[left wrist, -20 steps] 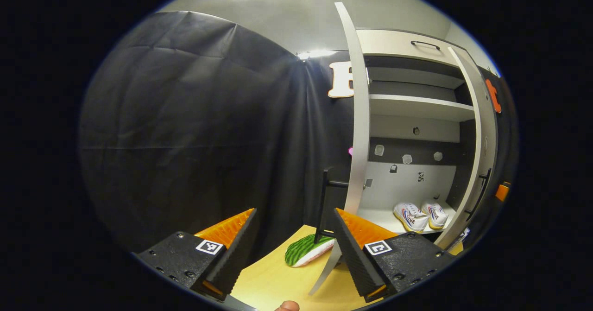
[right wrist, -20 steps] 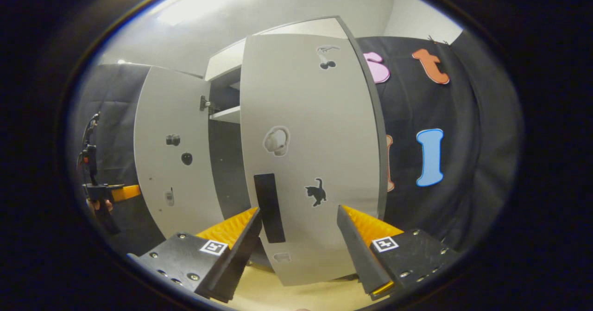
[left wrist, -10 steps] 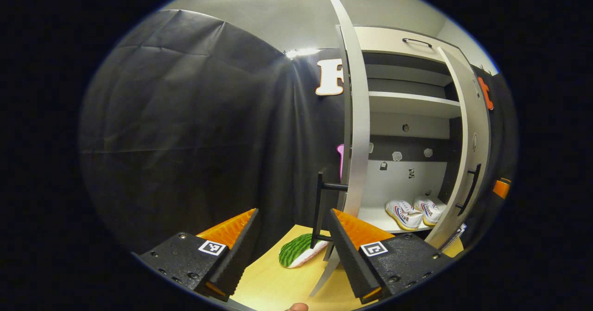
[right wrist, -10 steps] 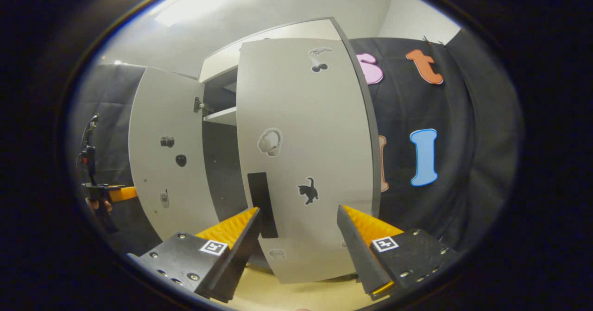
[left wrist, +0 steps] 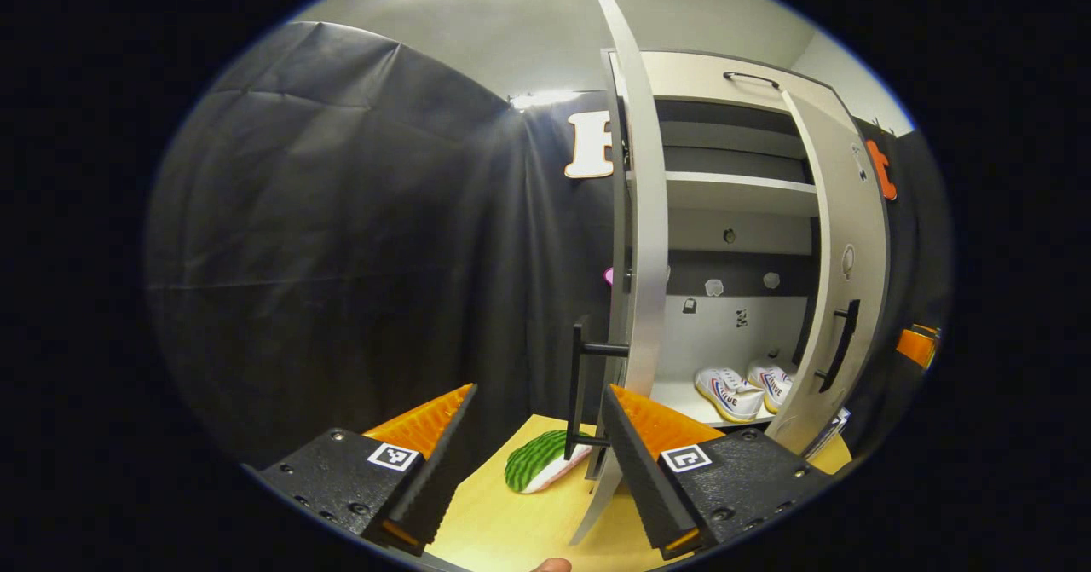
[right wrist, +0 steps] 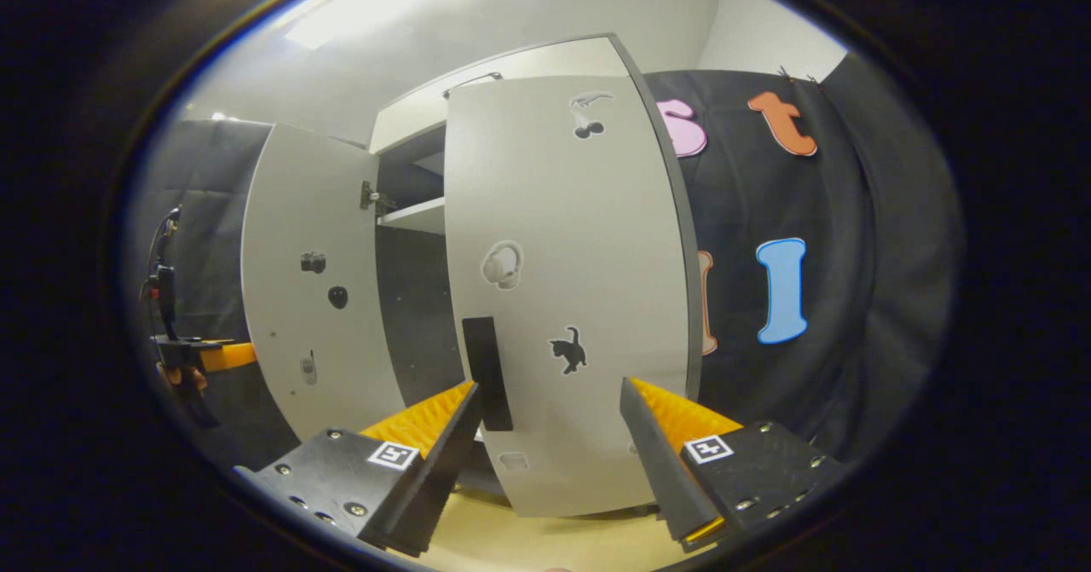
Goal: Grab one shoe with the right hand and put it into the shoe cabinet, grab the other shoe with the left hand and put it into the shoe cabinet; then close the right door with the right hand and the left door with the left hand.
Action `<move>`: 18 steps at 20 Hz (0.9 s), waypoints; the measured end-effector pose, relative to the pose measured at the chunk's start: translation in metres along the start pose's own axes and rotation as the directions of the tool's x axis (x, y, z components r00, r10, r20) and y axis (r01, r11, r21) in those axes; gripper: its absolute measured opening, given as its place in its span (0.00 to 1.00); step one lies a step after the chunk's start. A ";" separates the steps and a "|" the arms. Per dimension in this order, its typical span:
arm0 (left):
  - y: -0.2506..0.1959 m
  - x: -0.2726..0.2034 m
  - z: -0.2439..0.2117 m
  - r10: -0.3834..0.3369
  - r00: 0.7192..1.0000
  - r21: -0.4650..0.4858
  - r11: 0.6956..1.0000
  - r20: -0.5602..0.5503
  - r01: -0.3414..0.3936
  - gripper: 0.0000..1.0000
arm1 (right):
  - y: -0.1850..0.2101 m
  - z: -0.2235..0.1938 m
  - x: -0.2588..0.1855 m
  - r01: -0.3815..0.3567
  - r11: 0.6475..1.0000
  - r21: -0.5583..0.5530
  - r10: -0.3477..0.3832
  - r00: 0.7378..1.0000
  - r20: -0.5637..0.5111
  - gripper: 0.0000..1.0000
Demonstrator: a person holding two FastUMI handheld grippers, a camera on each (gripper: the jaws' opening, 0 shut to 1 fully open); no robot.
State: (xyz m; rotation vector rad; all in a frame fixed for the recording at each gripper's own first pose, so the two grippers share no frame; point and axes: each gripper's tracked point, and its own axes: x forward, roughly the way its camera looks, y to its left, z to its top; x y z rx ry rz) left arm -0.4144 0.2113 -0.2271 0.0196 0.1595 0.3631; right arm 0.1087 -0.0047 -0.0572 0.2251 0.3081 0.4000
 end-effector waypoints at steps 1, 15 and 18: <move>0.000 -0.002 0.001 -0.007 1.000 -0.008 1.000 -0.002 0.007 0.88 | 0.000 -0.001 -0.002 -0.001 1.000 0.000 0.001 1.000 0.000 0.98; -0.111 0.003 -0.009 -0.284 0.959 -0.064 0.957 0.006 0.284 0.88 | -0.008 -0.001 -0.011 0.014 1.000 -0.001 -0.014 1.000 -0.005 0.93; -0.134 0.010 -0.009 -0.332 0.943 -0.069 0.941 0.013 0.332 0.88 | -0.017 0.001 -0.016 0.041 0.999 0.006 -0.041 0.999 -0.002 0.93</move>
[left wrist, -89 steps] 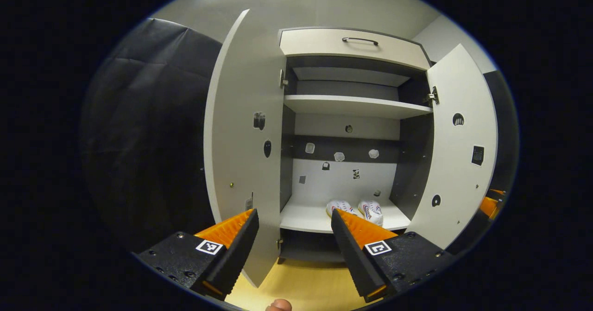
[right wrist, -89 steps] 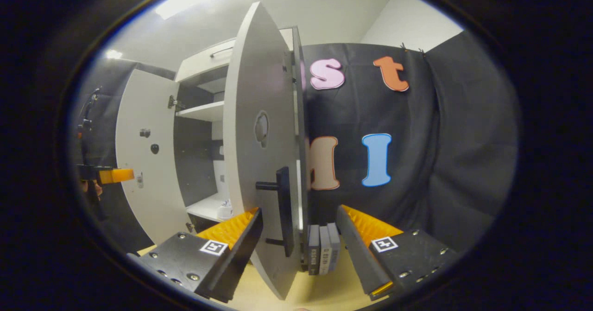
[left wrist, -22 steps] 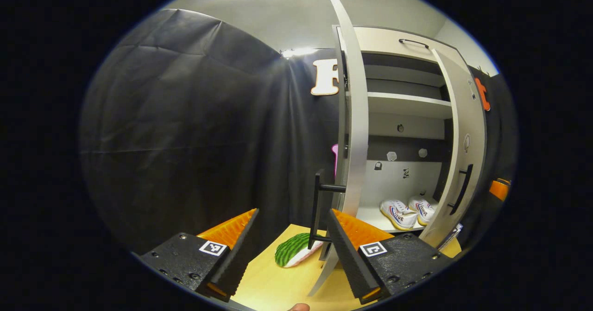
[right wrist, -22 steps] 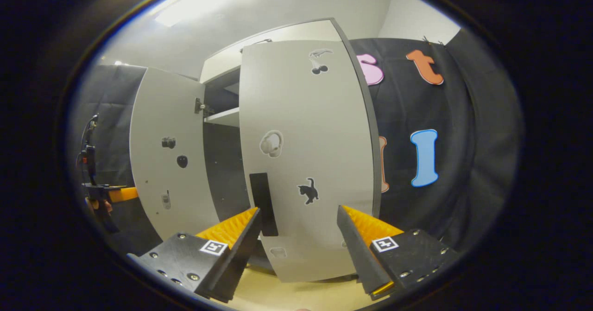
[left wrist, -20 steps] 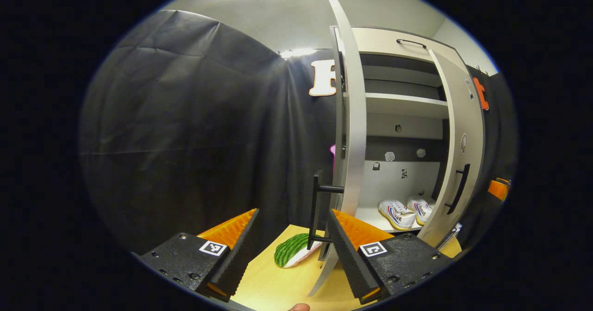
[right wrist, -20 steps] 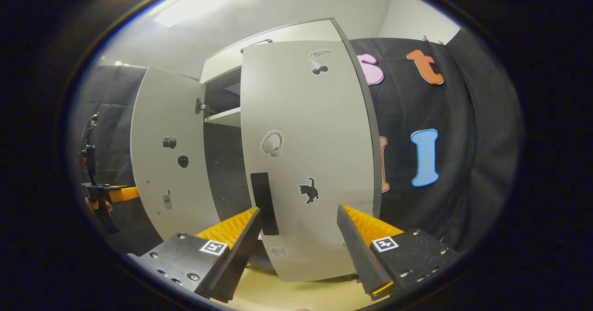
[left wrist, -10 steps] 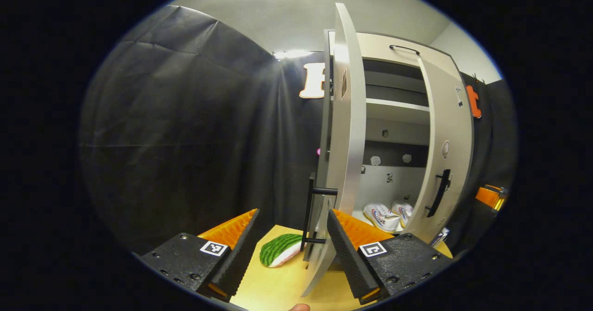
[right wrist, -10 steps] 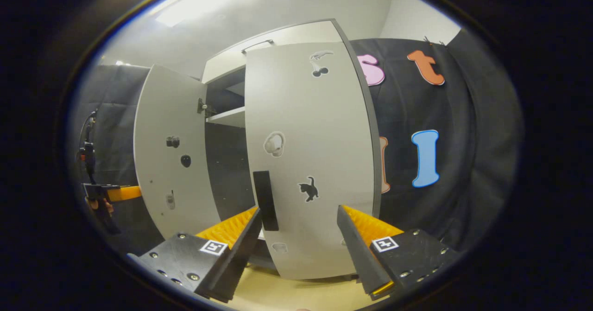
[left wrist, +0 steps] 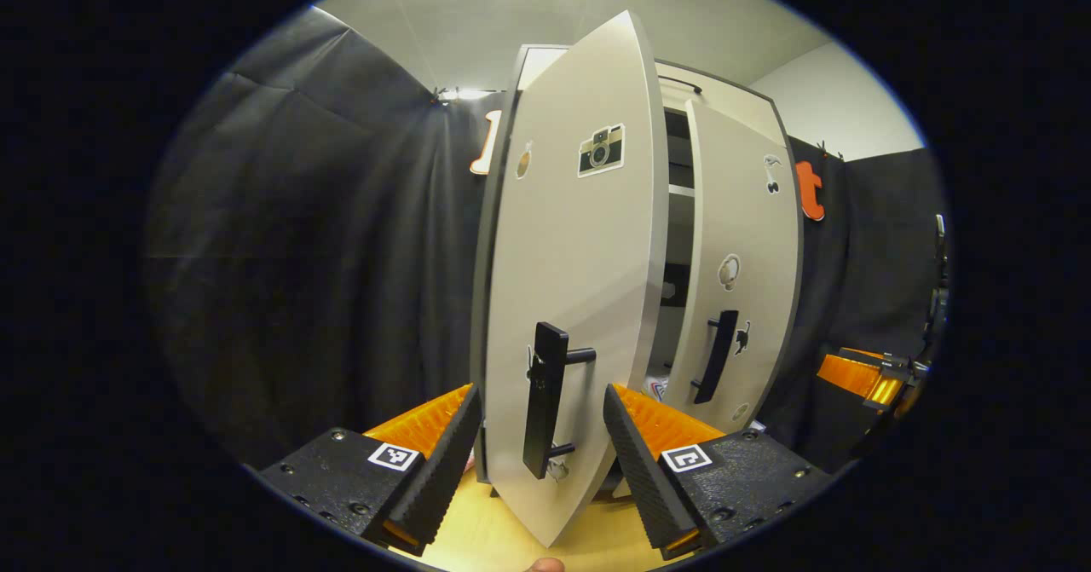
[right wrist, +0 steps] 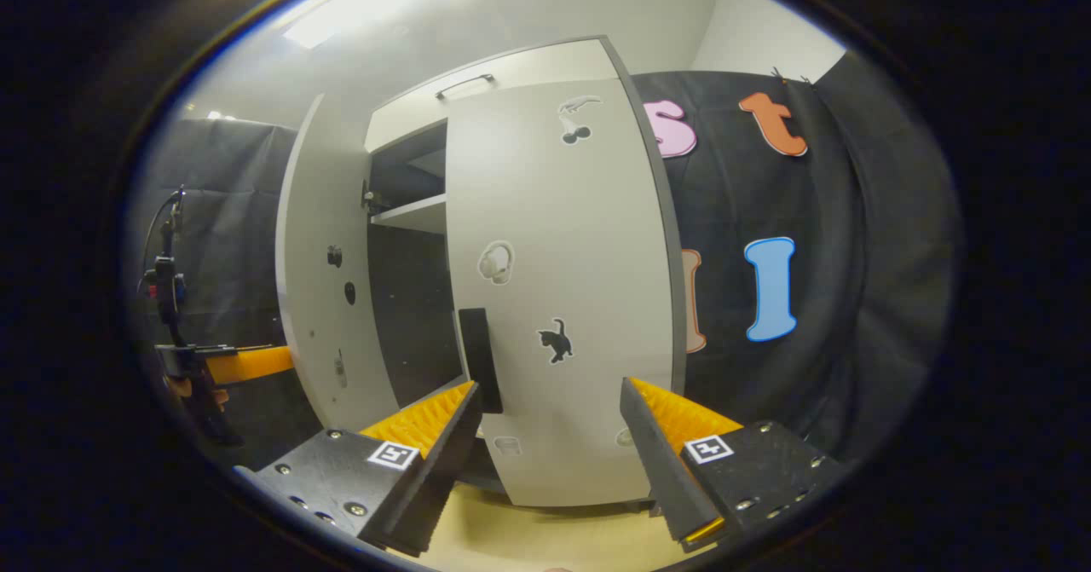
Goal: Grab one shoe with the right hand and put it into the shoe cabinet, grab the other shoe with the left hand and put it into the shoe cabinet; then close the right door with the right hand and the left door with the left hand.
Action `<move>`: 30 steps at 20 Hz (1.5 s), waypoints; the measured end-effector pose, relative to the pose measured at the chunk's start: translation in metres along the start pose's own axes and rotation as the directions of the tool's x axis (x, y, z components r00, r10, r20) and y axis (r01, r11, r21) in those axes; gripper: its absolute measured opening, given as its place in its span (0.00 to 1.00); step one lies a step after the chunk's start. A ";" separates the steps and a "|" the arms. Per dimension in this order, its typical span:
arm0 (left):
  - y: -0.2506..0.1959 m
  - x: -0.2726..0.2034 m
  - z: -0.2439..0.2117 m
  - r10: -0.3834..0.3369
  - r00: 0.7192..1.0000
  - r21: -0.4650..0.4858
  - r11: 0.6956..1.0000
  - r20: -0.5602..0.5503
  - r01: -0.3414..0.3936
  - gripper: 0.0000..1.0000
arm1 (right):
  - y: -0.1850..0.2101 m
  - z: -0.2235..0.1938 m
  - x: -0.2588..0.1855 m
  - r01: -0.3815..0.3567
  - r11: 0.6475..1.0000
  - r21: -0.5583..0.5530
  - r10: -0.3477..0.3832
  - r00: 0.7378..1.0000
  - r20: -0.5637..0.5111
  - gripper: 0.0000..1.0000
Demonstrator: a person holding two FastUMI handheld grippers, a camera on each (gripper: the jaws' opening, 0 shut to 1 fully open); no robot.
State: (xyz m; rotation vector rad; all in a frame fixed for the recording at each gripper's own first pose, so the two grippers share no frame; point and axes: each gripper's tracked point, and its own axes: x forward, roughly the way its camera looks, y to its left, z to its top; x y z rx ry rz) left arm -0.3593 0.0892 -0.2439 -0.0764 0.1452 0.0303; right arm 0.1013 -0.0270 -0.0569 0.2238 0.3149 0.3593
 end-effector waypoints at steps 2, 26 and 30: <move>-0.012 0.007 0.000 -0.026 1.000 -0.004 1.000 0.001 0.026 0.85 | -0.008 0.001 -0.005 0.021 1.000 0.006 -0.021 1.000 0.003 0.93; -0.049 0.027 0.008 -0.106 0.994 0.009 0.994 0.005 0.106 0.85 | -0.046 0.011 -0.019 0.116 0.993 0.034 -0.117 0.993 0.031 0.98; -0.047 0.028 0.008 -0.098 0.995 0.015 0.995 0.006 0.097 0.90 | -0.043 0.011 -0.017 0.113 0.993 0.035 -0.114 0.993 0.031 0.98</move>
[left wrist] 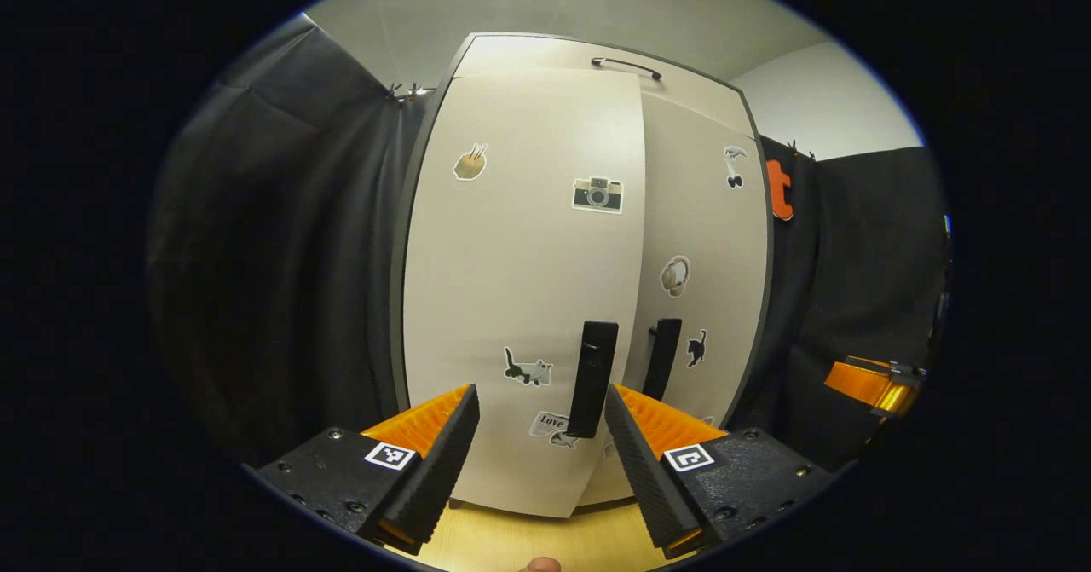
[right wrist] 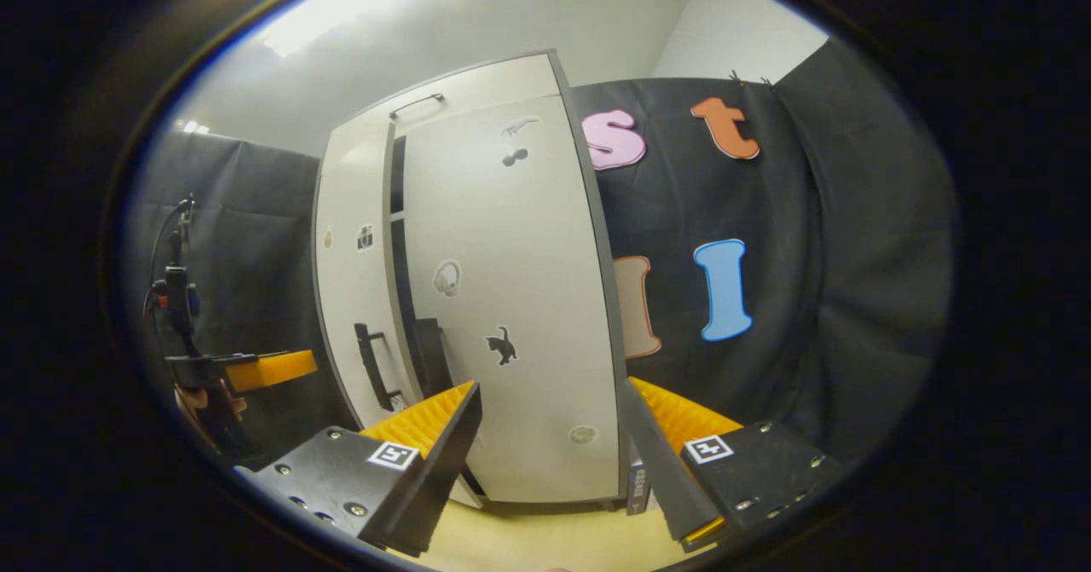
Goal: Grab one shoe with the right hand and put it into the shoe cabinet, grab the other shoe with the left hand and put it into the shoe cabinet; then close the right door with the right hand and the left door with the left hand.
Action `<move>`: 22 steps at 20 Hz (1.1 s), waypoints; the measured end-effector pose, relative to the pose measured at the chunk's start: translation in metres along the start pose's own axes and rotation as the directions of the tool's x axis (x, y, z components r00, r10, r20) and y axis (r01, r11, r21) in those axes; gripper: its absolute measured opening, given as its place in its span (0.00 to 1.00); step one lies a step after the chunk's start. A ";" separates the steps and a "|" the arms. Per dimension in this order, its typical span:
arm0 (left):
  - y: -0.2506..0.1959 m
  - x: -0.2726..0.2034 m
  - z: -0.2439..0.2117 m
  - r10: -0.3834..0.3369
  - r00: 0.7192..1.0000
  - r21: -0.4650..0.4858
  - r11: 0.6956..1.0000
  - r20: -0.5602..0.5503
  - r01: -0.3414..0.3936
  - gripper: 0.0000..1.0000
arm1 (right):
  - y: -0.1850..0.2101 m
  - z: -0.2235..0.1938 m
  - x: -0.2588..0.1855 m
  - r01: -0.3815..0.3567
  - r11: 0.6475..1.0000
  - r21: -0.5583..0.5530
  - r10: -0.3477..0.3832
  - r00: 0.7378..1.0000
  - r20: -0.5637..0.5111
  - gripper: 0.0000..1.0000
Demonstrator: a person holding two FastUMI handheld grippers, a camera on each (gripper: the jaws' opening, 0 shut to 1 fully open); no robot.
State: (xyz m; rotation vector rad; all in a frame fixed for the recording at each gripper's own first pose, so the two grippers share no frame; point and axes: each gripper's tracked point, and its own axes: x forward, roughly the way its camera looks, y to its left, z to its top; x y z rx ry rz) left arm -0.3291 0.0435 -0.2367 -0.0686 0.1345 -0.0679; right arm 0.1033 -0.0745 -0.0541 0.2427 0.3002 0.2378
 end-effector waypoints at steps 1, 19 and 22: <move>0.001 0.000 0.000 0.004 1.000 0.002 1.000 0.001 -0.004 0.90 | 0.001 -0.001 0.000 0.000 1.000 0.000 0.000 1.000 0.001 0.98; 0.009 -0.006 0.004 0.068 0.998 0.011 0.998 0.012 -0.068 0.90 | 0.013 -0.003 0.002 -0.025 0.999 -0.031 0.025 1.000 0.003 0.98; 0.007 -0.006 0.004 0.069 0.998 0.014 0.997 0.010 -0.069 0.90 | 0.013 -0.004 0.003 -0.029 0.999 -0.035 0.029 1.000 0.002 0.98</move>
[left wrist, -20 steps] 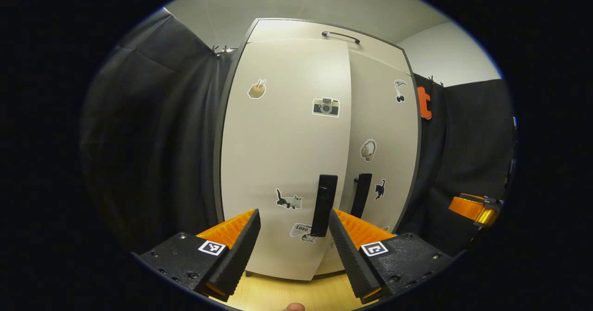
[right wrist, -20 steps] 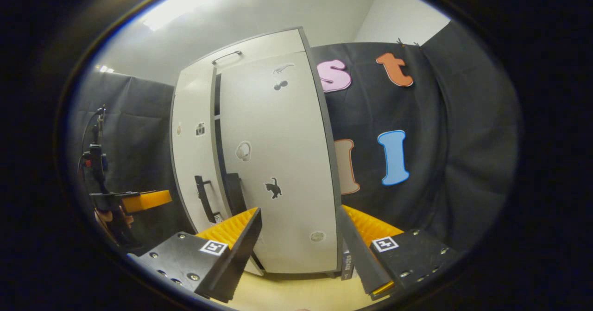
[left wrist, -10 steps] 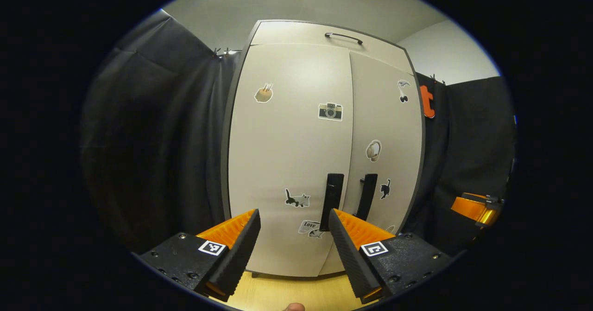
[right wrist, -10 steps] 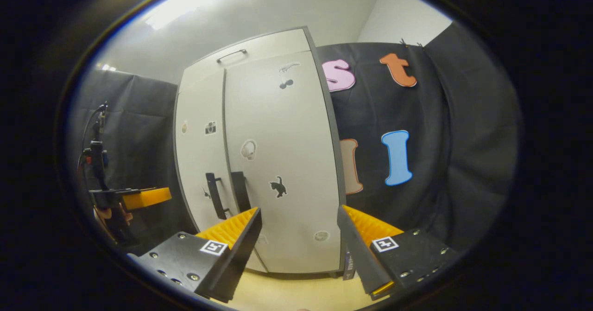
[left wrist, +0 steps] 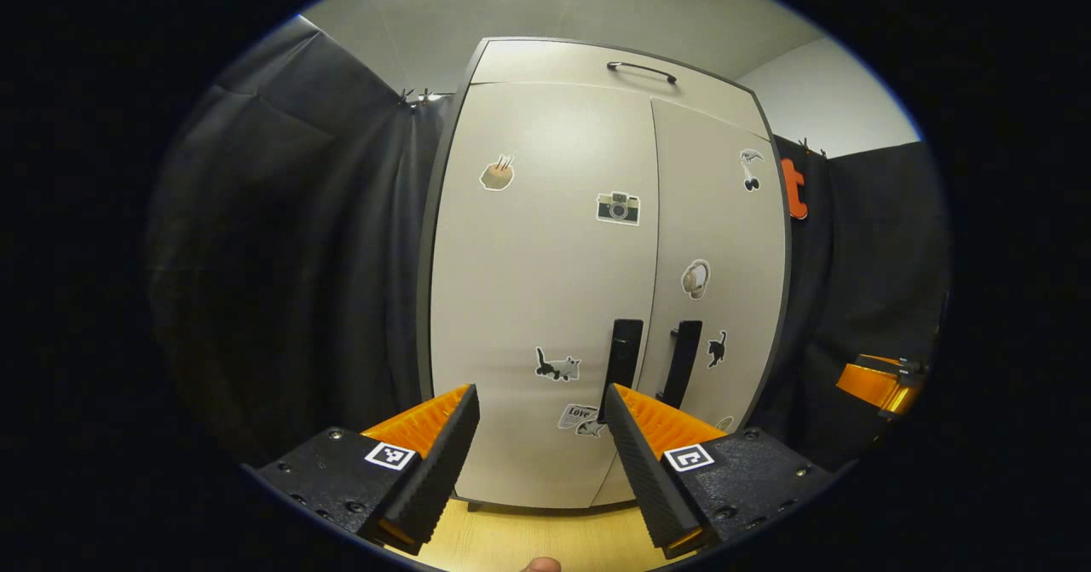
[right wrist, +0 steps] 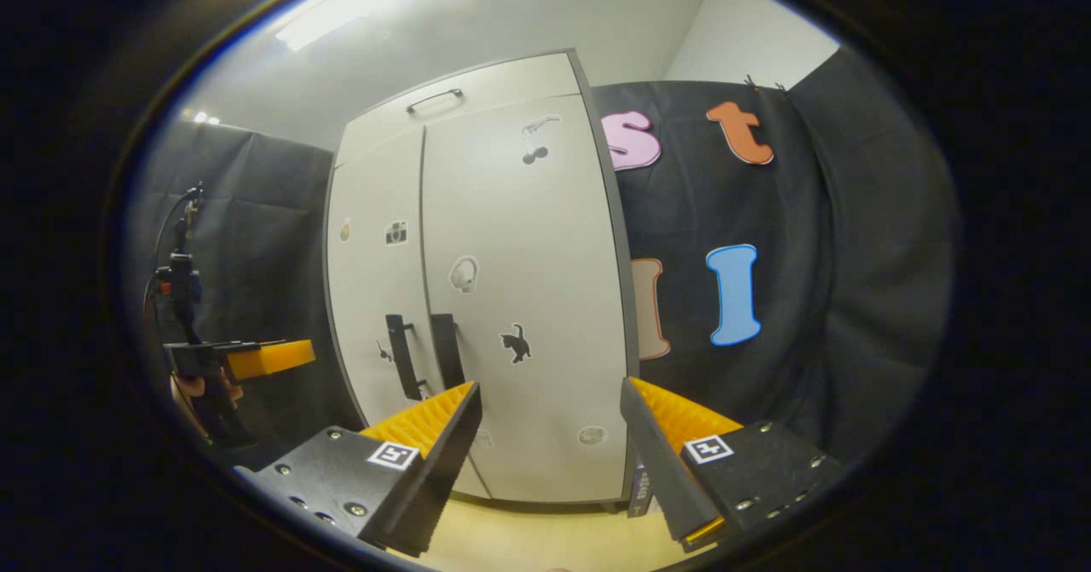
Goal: Grab one shoe with the right hand and put it into the shoe cabinet, grab the other shoe with the left hand and put it into the shoe cabinet; then close the right door with the right hand and the left door with the left hand.
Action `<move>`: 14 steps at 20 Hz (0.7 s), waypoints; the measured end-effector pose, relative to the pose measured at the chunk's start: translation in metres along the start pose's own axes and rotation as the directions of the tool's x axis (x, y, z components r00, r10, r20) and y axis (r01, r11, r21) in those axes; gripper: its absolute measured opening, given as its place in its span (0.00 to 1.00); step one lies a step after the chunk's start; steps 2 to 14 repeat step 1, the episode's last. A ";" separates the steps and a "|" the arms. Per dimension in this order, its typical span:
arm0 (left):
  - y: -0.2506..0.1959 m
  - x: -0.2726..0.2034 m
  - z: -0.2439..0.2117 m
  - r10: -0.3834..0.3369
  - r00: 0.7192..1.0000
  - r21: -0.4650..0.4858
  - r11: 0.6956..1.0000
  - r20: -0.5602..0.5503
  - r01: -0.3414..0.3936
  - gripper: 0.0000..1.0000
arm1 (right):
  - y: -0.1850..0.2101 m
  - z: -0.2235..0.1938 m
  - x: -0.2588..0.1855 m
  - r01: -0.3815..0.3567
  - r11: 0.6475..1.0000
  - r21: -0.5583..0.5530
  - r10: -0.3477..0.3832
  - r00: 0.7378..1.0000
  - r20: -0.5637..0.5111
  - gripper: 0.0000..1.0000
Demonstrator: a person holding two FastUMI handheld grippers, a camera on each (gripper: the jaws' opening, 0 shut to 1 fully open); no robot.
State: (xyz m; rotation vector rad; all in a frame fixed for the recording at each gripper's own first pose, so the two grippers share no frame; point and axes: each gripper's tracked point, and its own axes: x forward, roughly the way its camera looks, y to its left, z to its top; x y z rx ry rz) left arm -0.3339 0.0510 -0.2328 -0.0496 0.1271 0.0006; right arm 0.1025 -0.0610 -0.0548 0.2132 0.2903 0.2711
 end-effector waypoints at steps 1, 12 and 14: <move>-0.001 0.000 0.000 -0.001 1.000 0.001 1.000 -0.002 0.001 0.85 | 0.000 0.000 0.000 -0.001 1.000 -0.001 0.001 1.000 0.000 0.98; -0.001 0.000 0.000 -0.001 1.000 0.001 1.000 -0.002 0.001 0.85 | 0.000 0.000 0.000 -0.001 1.000 -0.001 0.001 1.000 0.000 0.98; -0.001 0.000 0.000 -0.001 1.000 0.001 1.000 -0.002 0.001 0.85 | 0.000 0.000 0.000 -0.001 1.000 -0.001 0.001 1.000 0.000 0.98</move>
